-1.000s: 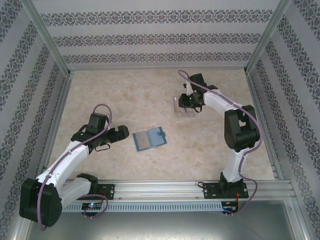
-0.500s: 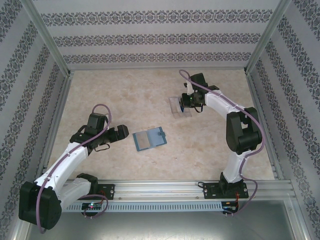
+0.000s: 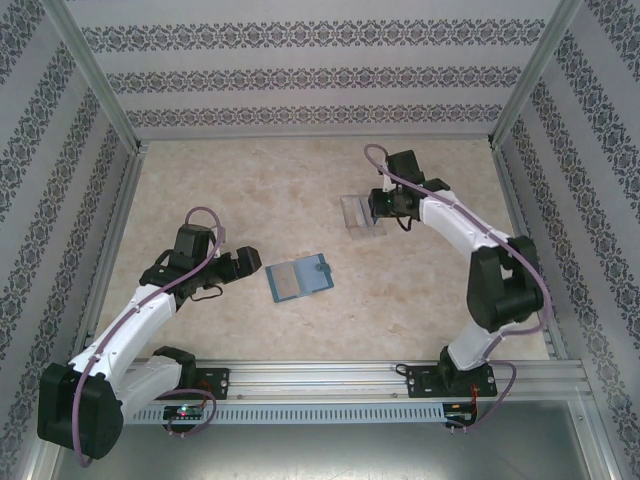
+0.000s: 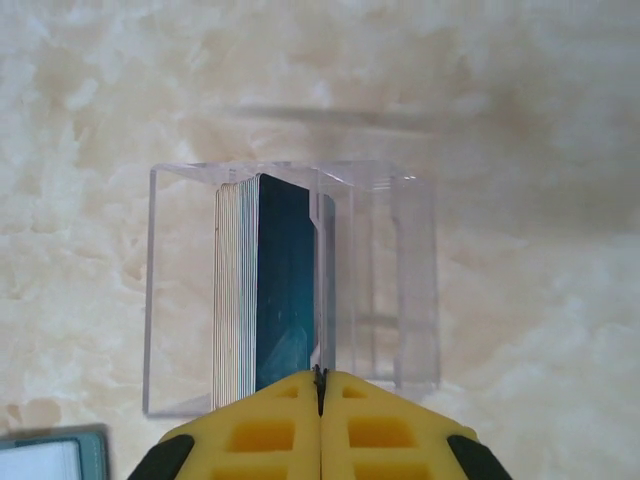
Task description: Put the credit cards into the card holder
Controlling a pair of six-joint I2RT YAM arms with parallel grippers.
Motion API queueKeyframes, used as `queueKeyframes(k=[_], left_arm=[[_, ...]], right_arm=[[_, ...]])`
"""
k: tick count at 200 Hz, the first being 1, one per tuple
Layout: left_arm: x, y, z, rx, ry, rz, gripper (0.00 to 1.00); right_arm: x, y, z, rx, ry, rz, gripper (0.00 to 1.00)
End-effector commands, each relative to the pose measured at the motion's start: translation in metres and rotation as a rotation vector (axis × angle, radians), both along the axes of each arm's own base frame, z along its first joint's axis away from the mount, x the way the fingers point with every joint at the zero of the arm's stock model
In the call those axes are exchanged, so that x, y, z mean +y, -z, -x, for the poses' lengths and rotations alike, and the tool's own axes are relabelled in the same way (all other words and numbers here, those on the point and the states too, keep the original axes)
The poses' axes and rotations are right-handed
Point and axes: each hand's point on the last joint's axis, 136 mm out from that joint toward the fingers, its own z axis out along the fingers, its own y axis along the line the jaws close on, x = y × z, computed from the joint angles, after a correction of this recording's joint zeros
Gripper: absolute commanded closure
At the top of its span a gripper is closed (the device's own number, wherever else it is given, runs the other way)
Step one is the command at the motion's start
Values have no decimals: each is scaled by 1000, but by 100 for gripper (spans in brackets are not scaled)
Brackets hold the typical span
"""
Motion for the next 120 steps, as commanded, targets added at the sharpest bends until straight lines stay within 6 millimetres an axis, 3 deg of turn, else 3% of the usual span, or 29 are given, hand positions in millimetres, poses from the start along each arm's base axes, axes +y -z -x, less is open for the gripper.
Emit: queueKeyframes(k=[1,22,53,99,120], left_arm=[[-16,-17,-7,-45,29,91,0],[-17,-13,-7,-40,26,97,0],[-18,-7,-1,-13,42,100,0],[-20,23,17,51,43,128,0],[-20,35,24,78,47,121,0]], right_arm=[[-4,-25,15,-66,26,8,94],[15,-34,39,-71,-33,-79,97],[76,-30,88,-20,-199,-320,100],[149,-2,144,72,-337,-560,100],[174,9,161,103,-410,-571,100]])
